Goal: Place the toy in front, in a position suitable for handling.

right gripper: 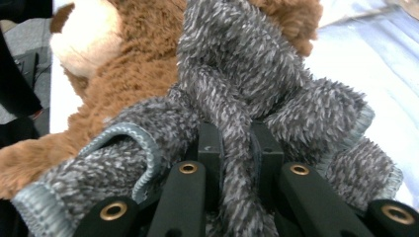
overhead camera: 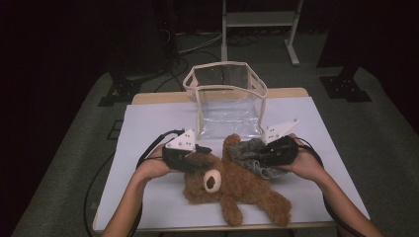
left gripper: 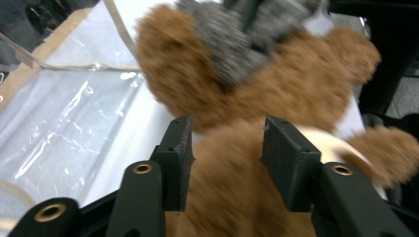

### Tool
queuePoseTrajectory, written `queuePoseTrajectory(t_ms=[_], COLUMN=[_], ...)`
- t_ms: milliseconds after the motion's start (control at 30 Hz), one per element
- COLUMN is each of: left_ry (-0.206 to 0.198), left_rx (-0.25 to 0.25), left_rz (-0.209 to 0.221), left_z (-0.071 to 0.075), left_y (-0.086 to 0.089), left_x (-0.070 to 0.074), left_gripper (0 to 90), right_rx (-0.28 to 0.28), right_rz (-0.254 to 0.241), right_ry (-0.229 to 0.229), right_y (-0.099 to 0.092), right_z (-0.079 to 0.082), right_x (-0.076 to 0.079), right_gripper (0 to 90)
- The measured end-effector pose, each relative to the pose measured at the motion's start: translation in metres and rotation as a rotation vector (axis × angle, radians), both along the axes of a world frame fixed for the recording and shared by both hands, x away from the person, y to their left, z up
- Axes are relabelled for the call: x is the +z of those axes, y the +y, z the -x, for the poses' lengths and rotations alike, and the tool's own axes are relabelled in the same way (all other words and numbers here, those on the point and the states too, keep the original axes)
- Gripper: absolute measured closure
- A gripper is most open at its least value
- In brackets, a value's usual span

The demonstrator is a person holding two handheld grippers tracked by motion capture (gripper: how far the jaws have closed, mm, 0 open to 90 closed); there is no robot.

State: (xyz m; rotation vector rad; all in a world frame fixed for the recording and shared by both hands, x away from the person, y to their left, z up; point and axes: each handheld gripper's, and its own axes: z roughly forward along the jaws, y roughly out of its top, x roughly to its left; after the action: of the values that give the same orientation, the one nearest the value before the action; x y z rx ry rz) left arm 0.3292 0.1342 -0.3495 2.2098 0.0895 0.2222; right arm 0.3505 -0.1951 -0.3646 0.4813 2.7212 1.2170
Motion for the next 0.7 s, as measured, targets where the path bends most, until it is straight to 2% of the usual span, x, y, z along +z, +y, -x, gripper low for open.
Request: queuePoseTrajectory(t_ms=[133,200,267,333,467,533,600,700], left_ry=[0.017,0.025,0.048,0.043,0.043,0.046,0.043,0.032], left_rx=[-0.006,0.000,0.004,0.023,0.054,0.066,0.083,0.098], left_rz=[-0.005,-0.039,-0.001,0.015,0.021,0.022,0.026,0.027], left_z=[0.014,0.015,0.014,0.011,0.004,0.001,0.000,0.000], left_y=[0.015,0.016,0.015,0.014,0.010,0.010,0.011,0.011], left_x=[-0.009,-0.018,-0.024,-0.025,-0.025,-0.025,-0.024,-0.024], left_gripper=[49.0,49.1,49.3,49.9,50.2,50.3,50.4,50.5], right_rx=[-0.013,-0.007,0.017,0.049,0.120,0.133,0.122,0.094], right_rz=[-0.004,-0.013,-0.021,-0.020,0.013,0.032,0.030,0.014], right_ry=[0.006,0.011,0.001,-0.011,-0.028,-0.042,-0.044,-0.045], right_y=[0.002,0.006,0.013,0.024,0.049,0.054,0.050,0.032], right_z=[-0.004,-0.004,-0.002,0.003,0.014,0.018,0.021,0.028], right_x=[-0.002,0.000,0.005,0.010,0.013,0.013,0.012,0.011], right_gripper=[78.2,78.3,78.4,78.4,78.4,78.3,78.3,78.3])
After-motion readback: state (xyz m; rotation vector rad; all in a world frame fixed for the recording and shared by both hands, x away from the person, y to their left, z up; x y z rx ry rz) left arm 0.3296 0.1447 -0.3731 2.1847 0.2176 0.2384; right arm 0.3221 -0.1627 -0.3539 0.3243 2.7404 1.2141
